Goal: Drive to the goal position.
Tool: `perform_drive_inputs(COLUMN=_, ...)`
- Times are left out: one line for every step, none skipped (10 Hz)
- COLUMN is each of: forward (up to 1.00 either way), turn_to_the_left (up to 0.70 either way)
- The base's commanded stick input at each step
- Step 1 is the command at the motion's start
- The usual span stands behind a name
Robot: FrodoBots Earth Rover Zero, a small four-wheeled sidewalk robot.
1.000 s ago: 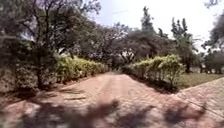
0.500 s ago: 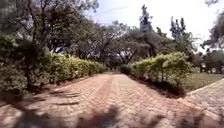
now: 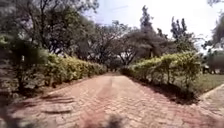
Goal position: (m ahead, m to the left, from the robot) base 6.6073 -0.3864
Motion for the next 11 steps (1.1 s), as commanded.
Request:
perform_drive_inputs(forward=0.70, turn_to_the_left=0.00)
perform_drive_inputs(forward=0.70, turn_to_the_left=0.00)
perform_drive_inputs(forward=0.70, turn_to_the_left=0.00)
perform_drive_inputs(forward=0.70, turn_to_the_left=0.00)
perform_drive_inputs(forward=0.70, turn_to_the_left=0.00)
perform_drive_inputs(forward=0.70, turn_to_the_left=0.00)
perform_drive_inputs(forward=0.70, turn_to_the_left=0.00)
perform_drive_inputs(forward=0.70, turn_to_the_left=0.00)
perform_drive_inputs(forward=0.70, turn_to_the_left=0.00)
perform_drive_inputs(forward=0.70, turn_to_the_left=0.00)
perform_drive_inputs(forward=0.70, turn_to_the_left=0.00)
